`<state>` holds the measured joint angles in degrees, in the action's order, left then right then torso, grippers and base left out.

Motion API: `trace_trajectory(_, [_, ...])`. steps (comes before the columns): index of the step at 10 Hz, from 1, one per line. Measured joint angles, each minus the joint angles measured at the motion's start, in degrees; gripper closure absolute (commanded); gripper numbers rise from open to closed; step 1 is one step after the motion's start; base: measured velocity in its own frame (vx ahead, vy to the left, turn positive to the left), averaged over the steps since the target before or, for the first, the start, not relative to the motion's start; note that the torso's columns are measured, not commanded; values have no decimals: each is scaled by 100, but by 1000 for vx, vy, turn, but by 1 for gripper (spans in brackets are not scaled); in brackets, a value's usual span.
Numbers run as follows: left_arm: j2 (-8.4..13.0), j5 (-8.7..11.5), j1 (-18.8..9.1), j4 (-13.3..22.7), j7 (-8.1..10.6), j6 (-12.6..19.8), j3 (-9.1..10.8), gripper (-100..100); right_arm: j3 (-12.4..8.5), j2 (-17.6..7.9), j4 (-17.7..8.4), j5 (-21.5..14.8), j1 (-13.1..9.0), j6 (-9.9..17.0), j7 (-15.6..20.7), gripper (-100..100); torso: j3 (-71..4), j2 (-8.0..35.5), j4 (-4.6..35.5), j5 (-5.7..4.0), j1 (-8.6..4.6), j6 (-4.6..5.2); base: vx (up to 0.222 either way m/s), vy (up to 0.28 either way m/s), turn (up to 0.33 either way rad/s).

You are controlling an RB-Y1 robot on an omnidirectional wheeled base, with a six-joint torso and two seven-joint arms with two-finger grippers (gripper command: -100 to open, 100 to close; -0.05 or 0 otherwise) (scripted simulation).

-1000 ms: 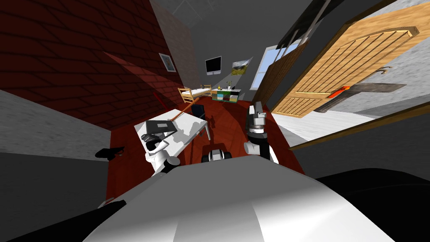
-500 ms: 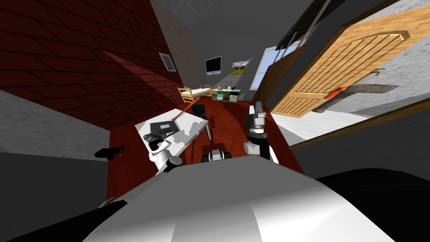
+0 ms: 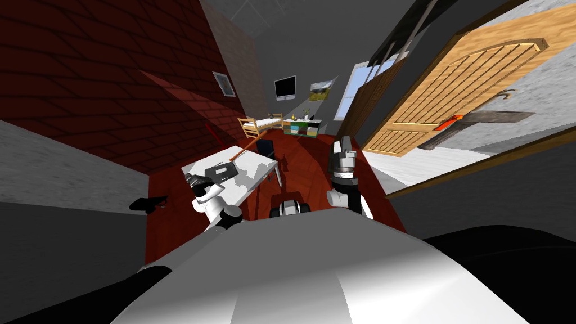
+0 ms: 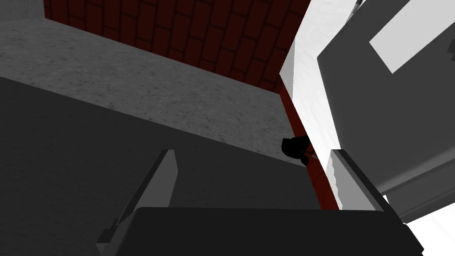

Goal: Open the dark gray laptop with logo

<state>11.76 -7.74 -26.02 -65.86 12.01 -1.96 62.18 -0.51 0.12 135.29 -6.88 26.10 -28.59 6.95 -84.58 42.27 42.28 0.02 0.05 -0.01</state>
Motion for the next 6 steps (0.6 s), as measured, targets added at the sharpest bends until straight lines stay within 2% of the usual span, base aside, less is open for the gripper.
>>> trace_trajectory(1, [6, -1, -5, -10, 0, 33, -1, 0, 0, 0, 0, 0, 0, 0, 0, 0, -1, -3, -1, 1, 2, 0, 0, 0, 0])
trace_trajectory(6, [5, -1, -4, -9, 0, 30, 0, 0, 0, 0, 0, 0, 0, 0, 0, 0, 1, 2, 1, -2, -6, 1, 0, 0, 0])
